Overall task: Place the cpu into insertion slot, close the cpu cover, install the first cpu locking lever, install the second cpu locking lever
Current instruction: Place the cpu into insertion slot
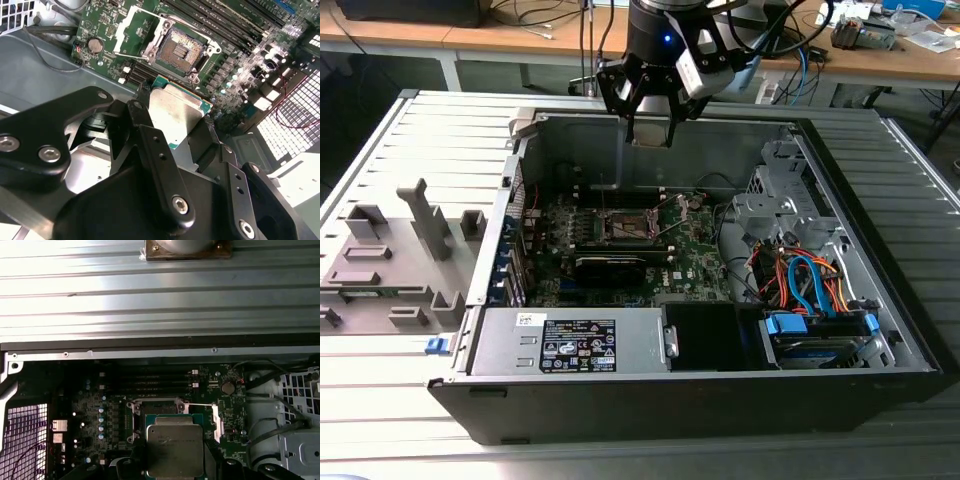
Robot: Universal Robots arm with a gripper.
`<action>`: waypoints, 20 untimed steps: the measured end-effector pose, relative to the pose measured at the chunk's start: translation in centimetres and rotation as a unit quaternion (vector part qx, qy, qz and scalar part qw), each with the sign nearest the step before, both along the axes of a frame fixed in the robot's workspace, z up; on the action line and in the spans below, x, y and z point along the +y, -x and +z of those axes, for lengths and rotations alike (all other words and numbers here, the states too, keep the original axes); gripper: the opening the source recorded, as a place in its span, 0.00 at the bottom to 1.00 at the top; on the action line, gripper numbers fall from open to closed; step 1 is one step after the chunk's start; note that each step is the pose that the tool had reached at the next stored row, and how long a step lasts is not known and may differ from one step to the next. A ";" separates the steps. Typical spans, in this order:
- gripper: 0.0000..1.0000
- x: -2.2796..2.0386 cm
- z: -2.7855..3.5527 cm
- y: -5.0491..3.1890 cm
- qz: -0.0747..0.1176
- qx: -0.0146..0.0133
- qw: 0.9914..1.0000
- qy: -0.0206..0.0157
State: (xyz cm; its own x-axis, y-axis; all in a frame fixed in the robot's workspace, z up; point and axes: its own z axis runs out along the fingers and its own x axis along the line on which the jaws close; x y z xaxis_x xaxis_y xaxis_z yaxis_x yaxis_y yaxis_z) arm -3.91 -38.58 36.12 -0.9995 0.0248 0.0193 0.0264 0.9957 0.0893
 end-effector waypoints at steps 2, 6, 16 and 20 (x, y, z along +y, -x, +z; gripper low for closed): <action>0.55 -0.06 -0.02 0.00 0.000 0.000 1.000 0.000; 0.55 -0.17 -0.07 0.00 0.000 0.000 1.000 0.000; 0.55 -0.36 -0.16 0.00 0.000 0.000 1.000 0.000; 0.55 -0.42 -0.19 0.00 0.000 0.000 1.000 0.000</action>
